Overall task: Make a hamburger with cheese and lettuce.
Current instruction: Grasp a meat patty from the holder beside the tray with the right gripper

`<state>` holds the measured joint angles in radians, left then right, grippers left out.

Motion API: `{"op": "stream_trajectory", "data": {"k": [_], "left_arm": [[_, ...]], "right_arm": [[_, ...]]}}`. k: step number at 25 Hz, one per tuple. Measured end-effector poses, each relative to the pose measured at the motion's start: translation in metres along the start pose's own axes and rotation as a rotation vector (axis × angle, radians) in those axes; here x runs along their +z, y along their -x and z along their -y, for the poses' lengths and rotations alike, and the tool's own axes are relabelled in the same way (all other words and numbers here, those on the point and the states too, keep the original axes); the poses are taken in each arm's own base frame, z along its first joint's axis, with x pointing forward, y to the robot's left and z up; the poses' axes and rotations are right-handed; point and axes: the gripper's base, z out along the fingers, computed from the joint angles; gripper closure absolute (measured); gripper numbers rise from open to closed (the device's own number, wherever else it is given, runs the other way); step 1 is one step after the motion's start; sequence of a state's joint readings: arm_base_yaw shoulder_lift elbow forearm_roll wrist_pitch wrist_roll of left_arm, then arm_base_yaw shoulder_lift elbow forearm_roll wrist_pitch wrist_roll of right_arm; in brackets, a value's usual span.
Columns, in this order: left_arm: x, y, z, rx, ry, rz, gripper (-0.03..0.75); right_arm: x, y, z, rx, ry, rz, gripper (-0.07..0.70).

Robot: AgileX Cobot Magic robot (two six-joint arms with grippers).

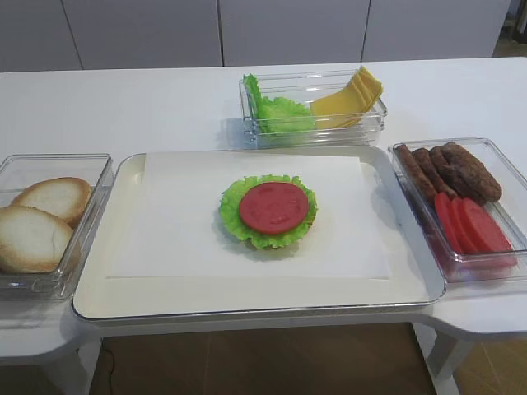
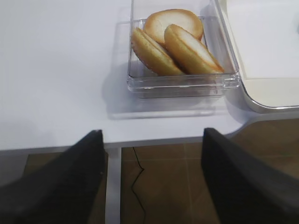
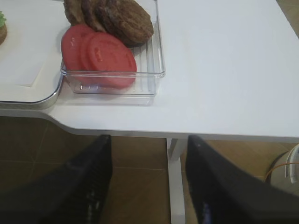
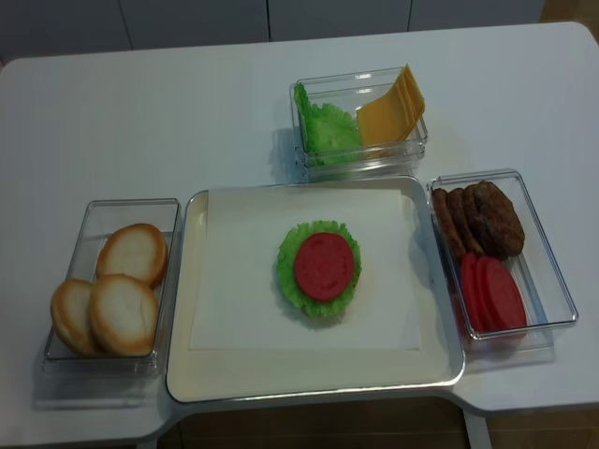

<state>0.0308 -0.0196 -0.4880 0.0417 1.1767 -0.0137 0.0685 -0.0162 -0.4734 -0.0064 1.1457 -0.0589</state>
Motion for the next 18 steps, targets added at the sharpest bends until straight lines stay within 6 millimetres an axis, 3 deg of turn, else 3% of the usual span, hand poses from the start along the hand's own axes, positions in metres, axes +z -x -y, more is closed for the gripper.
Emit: {"op": "stream_trajectory", "data": {"k": [10,13,18], "left_arm": [[0.000,0.000,0.000,0.000,0.000,0.000,0.239],[0.000,0.000,0.000,0.000,0.000,0.000,0.239],[0.000,0.000,0.000,0.000,0.000,0.000,0.239]], "right_arm": [[-0.006,0.006,-0.007,0.035,0.077,0.023,0.244],[-0.010,0.022,-0.006,0.038,0.084,0.009,0.244],[-0.008,0.066,-0.003,0.042,0.082,-0.020,0.244]]}}
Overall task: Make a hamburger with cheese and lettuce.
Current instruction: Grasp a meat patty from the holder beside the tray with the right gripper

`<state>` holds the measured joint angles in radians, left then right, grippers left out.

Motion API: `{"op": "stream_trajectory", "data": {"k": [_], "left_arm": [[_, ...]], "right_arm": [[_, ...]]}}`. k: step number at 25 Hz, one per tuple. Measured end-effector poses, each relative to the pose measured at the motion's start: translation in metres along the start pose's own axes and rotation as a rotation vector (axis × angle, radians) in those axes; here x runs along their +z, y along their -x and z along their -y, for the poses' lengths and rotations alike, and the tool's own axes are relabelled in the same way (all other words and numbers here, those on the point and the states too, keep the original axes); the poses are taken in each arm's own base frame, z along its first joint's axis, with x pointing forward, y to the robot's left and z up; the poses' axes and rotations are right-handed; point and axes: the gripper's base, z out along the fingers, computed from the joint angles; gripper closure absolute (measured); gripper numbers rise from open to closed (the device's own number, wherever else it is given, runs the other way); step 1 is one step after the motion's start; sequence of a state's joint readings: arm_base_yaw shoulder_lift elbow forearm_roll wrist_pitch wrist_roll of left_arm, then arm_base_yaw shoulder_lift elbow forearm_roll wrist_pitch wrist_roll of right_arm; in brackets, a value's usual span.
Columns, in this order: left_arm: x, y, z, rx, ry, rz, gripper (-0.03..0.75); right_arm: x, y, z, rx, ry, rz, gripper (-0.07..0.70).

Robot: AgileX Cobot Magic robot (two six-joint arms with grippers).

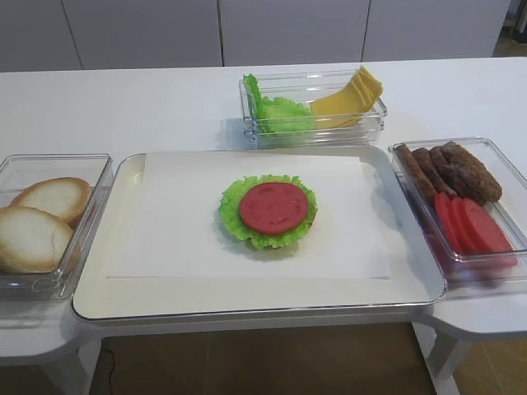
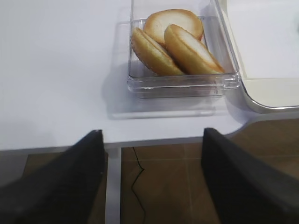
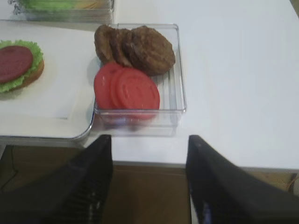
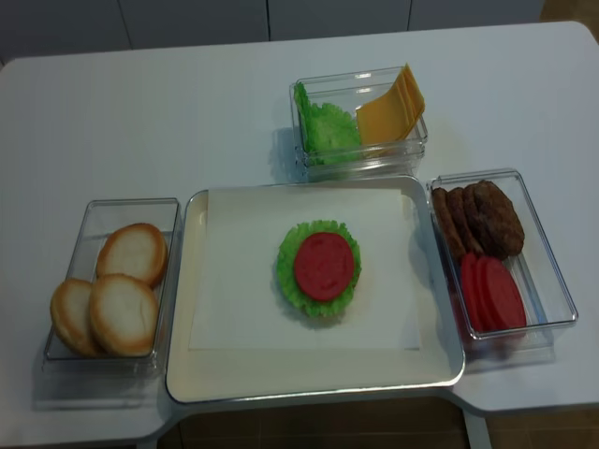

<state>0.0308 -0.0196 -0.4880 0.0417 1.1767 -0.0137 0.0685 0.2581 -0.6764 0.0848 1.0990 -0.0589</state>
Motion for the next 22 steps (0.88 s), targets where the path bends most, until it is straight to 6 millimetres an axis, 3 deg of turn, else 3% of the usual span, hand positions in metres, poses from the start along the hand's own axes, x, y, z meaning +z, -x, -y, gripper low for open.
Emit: {"op": "stream_trajectory", "data": {"k": [8,17,22], "left_arm": [[0.000,0.000,0.000,0.000,0.000,0.000,0.239],[0.000,0.000,0.000,0.000,0.000,0.000,0.239],[0.000,0.000,0.000,0.000,0.000,0.000,0.239]], "right_arm": [[0.027,0.069,0.001,0.036,0.030,0.002,0.244],[0.093,0.136,-0.002,0.075,0.119,-0.148,0.244],[0.136,0.156,-0.021,0.020,0.187,-0.239,0.244]]}}
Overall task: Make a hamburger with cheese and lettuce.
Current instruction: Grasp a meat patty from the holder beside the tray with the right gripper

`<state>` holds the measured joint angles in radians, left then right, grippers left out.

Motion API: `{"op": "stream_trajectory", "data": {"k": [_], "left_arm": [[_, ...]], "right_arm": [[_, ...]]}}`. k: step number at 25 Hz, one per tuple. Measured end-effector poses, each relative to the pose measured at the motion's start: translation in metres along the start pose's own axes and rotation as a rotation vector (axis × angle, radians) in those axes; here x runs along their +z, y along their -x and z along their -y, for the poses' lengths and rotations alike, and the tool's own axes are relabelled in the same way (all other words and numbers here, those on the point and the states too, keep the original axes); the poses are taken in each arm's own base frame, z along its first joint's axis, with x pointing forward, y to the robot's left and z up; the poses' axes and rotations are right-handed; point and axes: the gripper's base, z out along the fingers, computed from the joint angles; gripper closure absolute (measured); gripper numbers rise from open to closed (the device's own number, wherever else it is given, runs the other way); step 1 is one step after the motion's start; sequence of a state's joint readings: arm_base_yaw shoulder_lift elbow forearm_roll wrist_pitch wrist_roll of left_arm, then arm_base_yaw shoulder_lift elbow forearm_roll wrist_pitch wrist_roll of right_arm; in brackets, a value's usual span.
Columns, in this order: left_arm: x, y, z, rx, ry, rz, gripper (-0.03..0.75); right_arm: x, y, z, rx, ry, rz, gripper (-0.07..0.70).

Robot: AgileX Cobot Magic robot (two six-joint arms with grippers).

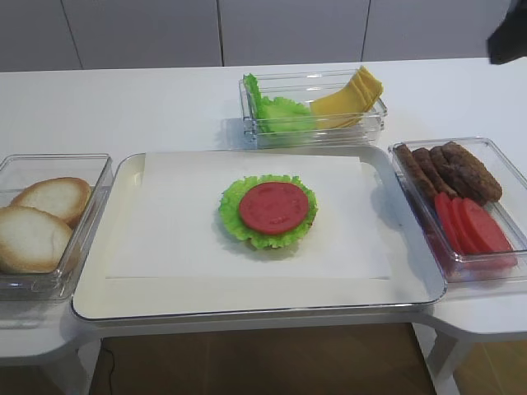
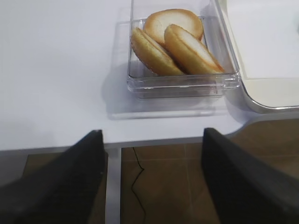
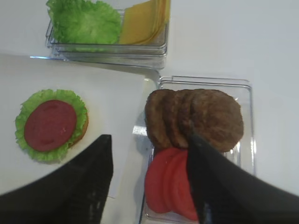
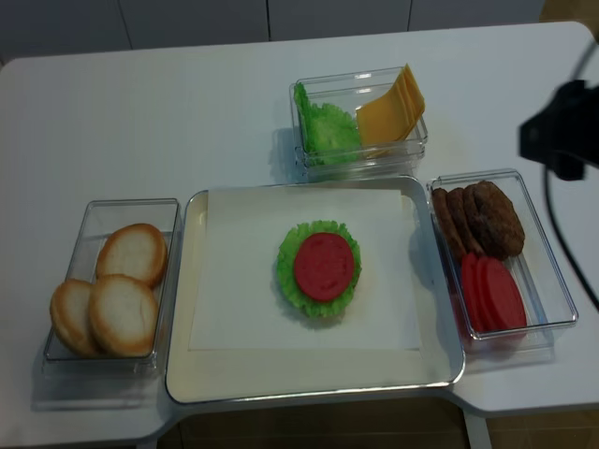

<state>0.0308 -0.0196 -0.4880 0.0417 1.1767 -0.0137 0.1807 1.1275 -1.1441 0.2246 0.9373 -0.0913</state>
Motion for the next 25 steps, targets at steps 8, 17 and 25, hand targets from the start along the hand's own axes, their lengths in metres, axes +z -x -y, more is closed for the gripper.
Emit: {"op": "stream_trajectory", "data": {"k": [8,17,25], "left_arm": [[0.000,0.000,0.000,0.000,0.000,0.000,0.239],[0.000,0.000,0.000,0.000,0.000,0.000,0.239],[0.000,0.000,0.000,0.000,0.000,0.000,0.239]], "right_arm": [[0.081,0.022,-0.026,-0.090,-0.095,-0.184,0.244],[0.151,0.023,-0.028,-0.139,-0.158,-0.368,0.244],[0.181,0.012,-0.023,-0.172,-0.216,-0.460,0.244]]}}
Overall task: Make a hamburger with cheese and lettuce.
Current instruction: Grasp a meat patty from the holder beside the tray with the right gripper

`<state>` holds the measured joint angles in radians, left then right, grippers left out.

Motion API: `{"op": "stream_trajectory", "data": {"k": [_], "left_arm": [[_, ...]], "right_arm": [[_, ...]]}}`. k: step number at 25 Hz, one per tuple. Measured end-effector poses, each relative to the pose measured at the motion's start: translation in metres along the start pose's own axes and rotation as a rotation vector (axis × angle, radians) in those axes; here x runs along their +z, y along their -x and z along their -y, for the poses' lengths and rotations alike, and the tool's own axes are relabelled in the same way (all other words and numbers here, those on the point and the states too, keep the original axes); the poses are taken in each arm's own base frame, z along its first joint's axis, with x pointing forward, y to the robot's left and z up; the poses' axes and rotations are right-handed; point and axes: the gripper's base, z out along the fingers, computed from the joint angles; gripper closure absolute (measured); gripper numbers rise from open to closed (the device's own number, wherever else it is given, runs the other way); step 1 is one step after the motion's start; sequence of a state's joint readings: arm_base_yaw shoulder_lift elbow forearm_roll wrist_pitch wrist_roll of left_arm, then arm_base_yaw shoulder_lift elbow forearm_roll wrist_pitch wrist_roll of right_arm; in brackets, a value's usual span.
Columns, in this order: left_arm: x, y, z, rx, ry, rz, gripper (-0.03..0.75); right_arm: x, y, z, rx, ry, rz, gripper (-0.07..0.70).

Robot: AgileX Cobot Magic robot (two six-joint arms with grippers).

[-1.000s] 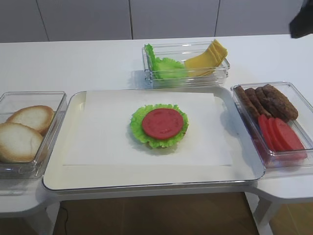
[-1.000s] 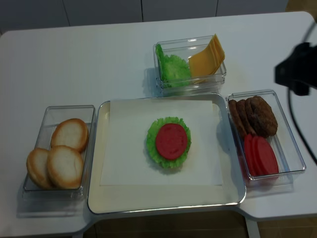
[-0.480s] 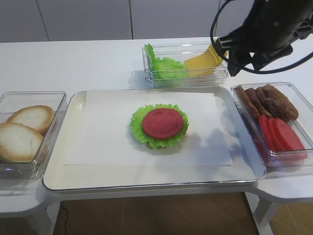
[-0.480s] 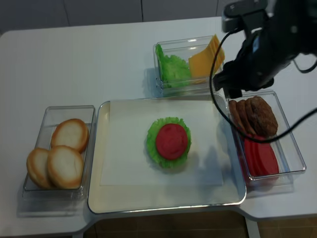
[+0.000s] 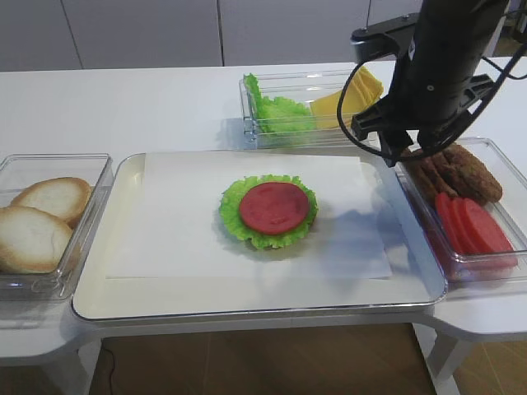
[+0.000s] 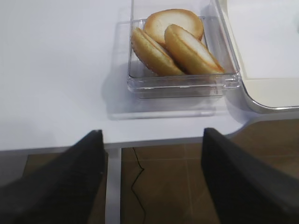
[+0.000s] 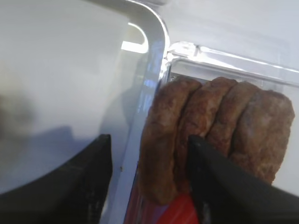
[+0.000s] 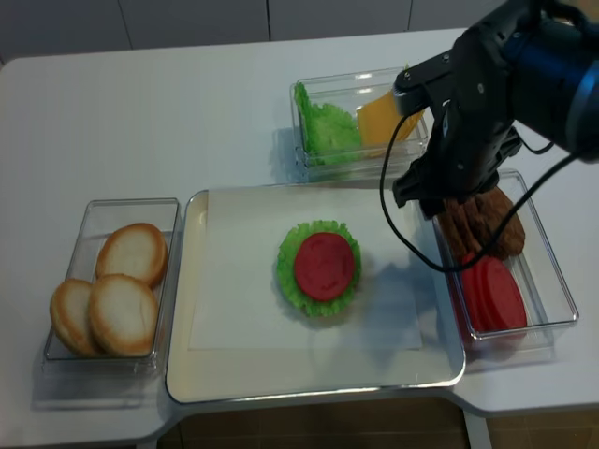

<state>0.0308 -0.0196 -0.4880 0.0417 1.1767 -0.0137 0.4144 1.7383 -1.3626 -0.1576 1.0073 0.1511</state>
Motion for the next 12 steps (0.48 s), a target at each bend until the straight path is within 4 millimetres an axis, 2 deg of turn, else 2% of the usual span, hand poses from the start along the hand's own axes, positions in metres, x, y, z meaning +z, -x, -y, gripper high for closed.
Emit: {"op": "stream_trajectory", "data": {"k": [6,12], "left_arm": [[0.000,0.000,0.000,0.000,0.000,0.000,0.239],[0.000,0.000,0.000,0.000,0.000,0.000,0.239]], "right_arm": [[0.013,0.001,-0.002,-0.008,-0.006,-0.032,0.251],[0.016,0.001,-0.001,-0.014,-0.016,-0.038,0.307]]}}
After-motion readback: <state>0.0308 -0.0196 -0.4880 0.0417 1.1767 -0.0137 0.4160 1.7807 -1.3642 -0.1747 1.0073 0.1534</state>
